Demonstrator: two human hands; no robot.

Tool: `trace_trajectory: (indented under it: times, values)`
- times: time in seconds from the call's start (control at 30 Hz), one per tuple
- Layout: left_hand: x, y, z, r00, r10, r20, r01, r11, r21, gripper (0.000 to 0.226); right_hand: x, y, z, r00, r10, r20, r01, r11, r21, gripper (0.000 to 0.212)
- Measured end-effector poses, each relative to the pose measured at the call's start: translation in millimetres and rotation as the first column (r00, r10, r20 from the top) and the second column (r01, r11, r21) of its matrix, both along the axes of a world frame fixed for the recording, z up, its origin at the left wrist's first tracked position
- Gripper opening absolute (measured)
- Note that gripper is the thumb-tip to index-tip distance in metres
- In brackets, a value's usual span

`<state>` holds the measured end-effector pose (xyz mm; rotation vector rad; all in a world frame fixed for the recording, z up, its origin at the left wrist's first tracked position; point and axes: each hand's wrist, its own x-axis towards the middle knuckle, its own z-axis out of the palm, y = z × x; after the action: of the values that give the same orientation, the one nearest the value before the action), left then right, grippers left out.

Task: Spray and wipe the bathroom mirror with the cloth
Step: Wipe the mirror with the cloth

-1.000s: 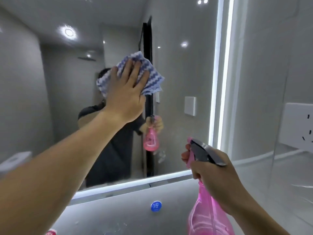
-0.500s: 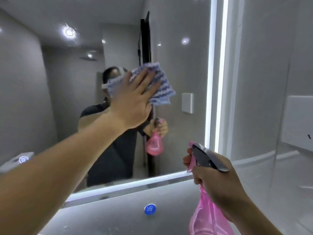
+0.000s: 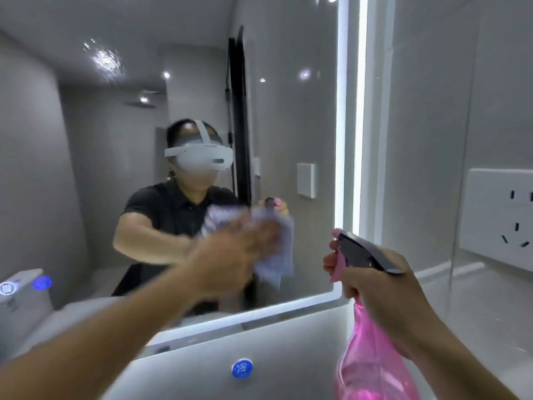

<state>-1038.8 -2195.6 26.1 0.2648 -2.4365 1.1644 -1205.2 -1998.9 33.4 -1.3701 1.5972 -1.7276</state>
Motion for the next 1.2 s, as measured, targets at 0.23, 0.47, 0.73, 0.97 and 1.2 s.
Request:
trace_trajectory:
  times: [0.23, 0.47, 0.73, 0.97, 1.2]
  values:
    - [-26, -6, 163, 0.723, 0.204, -0.660, -0.252, 0.968, 0.023, 0.057, -17, -1, 2, 0.997, -0.045, 0.066, 0.042, 0.998, 0.045, 0.025]
    - [-68, -5, 84, 0.878, 0.075, -0.473, -0.146, 0.983, -0.115, 0.058, -20, -2, -2, 0.994, -0.095, 0.057, 0.094, 0.995, 0.025, 0.021]
    - [-48, 13, -53, 0.965, 0.054, 0.258, -0.049, 0.998, -0.029, 0.056, -28, 19, 4, 0.998, -0.060, -0.021, 0.060, 0.998, -0.015, 0.022]
    - [-103, 2, 148, 0.842, 0.212, -0.495, -0.246, 0.969, -0.004, 0.060, -40, 33, 0, 0.992, -0.124, -0.027, 0.124, 0.992, -0.020, 0.019]
    - [-106, 23, -76, 0.945, 0.097, 0.311, -0.086, 0.995, -0.049, 0.034, -32, 23, -1, 0.998, -0.066, 0.017, 0.066, 0.998, -0.007, 0.026]
